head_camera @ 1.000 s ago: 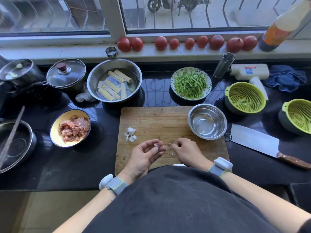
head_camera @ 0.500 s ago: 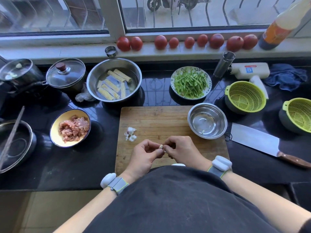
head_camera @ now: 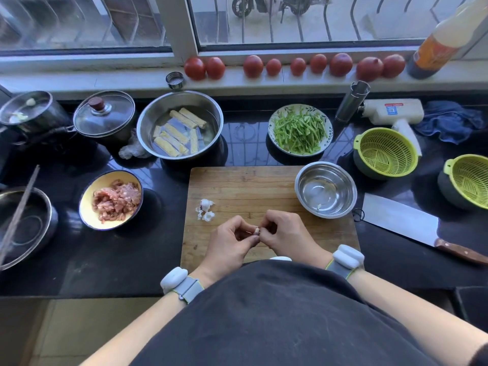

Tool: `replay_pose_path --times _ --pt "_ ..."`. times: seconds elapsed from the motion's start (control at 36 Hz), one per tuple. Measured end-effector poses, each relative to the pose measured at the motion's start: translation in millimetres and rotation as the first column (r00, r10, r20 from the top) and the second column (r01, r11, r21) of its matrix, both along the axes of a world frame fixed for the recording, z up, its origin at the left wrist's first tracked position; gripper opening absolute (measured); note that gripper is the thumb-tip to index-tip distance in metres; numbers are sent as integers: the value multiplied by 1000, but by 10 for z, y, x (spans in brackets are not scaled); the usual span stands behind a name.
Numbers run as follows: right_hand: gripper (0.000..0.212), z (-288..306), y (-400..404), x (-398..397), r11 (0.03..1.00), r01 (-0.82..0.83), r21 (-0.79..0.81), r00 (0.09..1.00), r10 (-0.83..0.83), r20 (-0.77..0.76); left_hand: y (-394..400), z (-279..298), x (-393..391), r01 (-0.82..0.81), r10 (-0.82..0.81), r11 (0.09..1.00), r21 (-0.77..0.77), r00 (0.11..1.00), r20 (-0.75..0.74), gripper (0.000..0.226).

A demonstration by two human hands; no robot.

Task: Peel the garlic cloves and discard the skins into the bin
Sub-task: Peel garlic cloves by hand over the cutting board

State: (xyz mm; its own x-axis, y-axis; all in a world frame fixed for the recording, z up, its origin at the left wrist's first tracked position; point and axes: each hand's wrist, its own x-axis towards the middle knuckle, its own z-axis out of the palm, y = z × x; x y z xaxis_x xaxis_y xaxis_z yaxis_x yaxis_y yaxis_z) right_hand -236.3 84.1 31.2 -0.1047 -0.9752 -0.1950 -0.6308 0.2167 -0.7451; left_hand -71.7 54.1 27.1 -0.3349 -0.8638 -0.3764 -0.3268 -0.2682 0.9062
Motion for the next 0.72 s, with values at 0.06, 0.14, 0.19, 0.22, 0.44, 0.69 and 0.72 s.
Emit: replay_pose_path --times 0.06,0.14,0.19,0.22,0.44,0.69,0.72 --pt "18 -7 -10 11 999 31 21 999 -32 24 7 13 -7 -3 3 1000 -4 1000 1 17" --pt "24 -2 -20 26 995 84 60 994 -87 61 10 7 -6 -27 28 999 36 998 -48 15" --pt "27 6 -22 35 992 102 72 991 -108 80 9 0 -7 -55 65 995 89 991 -115 16" --pt "27 7 -23 38 991 110 78 988 -117 97 11 1 -10 -70 88 990 119 985 -150 17" --pt "21 -13 -17 23 975 135 176 985 -152 84 -2 -32 -26 -193 313 919 344 888 -338 17" --pt "25 -183 32 -101 926 157 343 985 -121 -123 -9 -75 3 -214 445 836 506 804 -395 16" --pt "26 -196 37 -108 924 159 347 983 -114 -147 -7 -72 3 -210 437 839 501 809 -394 16"
